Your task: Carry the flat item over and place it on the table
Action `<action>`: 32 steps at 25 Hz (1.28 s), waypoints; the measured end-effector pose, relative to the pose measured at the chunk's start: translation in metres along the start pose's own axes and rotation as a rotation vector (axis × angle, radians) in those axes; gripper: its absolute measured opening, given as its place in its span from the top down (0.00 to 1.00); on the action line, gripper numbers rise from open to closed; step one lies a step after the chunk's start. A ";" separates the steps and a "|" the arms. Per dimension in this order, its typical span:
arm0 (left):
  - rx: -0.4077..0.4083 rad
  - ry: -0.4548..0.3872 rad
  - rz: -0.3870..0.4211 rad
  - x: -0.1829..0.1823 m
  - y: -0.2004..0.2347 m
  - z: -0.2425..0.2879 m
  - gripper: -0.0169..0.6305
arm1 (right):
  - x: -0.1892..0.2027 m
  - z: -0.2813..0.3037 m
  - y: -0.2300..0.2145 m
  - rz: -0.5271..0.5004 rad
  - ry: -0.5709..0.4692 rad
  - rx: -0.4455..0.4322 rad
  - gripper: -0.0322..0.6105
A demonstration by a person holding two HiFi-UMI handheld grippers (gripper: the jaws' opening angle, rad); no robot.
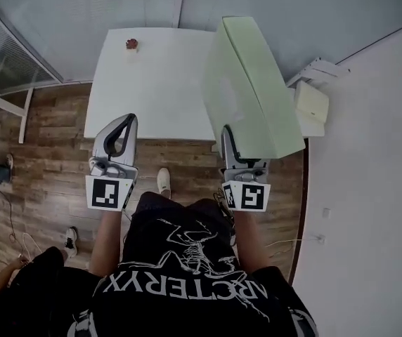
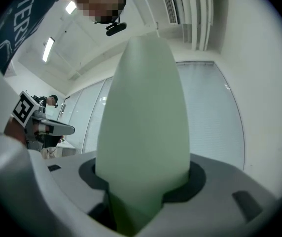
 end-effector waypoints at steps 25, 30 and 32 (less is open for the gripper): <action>-0.043 0.078 0.104 0.003 -0.006 0.057 0.96 | 0.152 0.097 -0.066 0.035 0.188 -0.018 0.54; -0.060 0.135 0.123 0.007 -0.007 0.052 0.96 | 0.204 0.113 -0.059 0.045 0.255 -0.030 0.54; -0.070 0.160 0.118 0.011 -0.005 0.047 0.96 | 0.214 0.119 -0.055 0.057 0.258 -0.025 0.54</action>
Point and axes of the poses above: the fingertips, and each gripper's own axes: z forward along the fingers, y to its left, x out of its underside, the point moved 4 cm from there along -z, backward along the fingers, and after that the axes turned 1 degree about x, right-handed, at the moved point
